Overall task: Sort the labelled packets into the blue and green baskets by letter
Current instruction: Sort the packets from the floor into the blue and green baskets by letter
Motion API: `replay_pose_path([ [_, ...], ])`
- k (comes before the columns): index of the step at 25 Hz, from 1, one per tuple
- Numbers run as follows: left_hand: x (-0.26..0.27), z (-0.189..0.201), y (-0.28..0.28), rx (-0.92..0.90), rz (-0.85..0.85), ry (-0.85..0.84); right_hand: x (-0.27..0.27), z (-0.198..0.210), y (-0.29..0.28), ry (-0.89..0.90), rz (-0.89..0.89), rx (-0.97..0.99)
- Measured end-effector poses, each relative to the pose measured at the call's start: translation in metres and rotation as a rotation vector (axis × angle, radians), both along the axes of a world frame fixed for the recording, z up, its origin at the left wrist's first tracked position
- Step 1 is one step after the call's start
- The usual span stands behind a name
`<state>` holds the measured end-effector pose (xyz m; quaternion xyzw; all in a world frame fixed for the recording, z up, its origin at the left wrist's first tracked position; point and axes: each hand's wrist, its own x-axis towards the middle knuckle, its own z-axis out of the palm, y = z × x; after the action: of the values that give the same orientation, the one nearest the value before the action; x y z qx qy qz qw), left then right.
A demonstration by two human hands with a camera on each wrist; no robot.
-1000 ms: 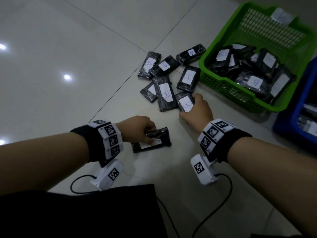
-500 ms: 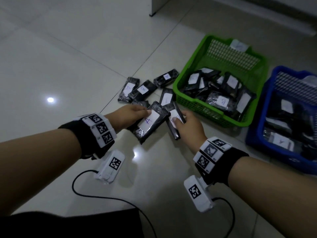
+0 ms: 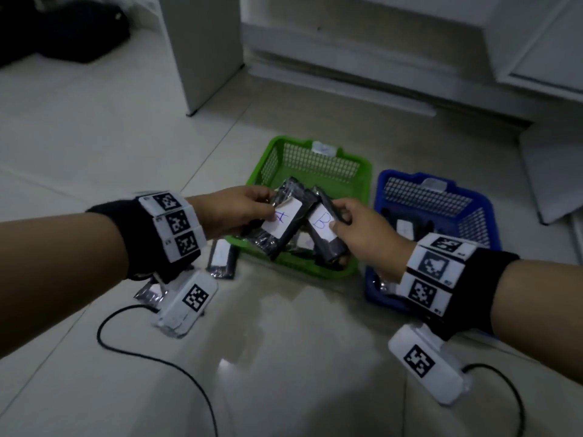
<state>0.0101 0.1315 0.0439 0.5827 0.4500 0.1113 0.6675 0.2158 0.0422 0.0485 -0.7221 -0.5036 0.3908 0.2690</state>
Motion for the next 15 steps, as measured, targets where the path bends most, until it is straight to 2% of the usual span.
replay_pose_path([
  [4, 0.101, 0.015, -0.007, 0.050, 0.016, -0.032, 0.089, 0.012, -0.005, 0.057, -0.227, -0.018],
  [7, 0.174, -0.027, -0.024, 0.115, 0.125, 0.049, 0.149, 0.002, -0.012, 0.099, -0.364, -0.034],
  [10, 0.221, -0.070, -0.058, 0.334, 0.149, 0.257, 0.184, -0.007, -0.015, 0.070, -0.403, -0.043],
  [13, 0.242, -0.076, -0.082, 0.575, -0.021, 0.429, 0.194, -0.018, -0.018, 0.034, -0.342, -0.078],
  [15, 0.243, -0.059, -0.077, 0.683, -0.259, 0.557, 0.195, -0.022, -0.019, 0.024, -0.330, -0.099],
])
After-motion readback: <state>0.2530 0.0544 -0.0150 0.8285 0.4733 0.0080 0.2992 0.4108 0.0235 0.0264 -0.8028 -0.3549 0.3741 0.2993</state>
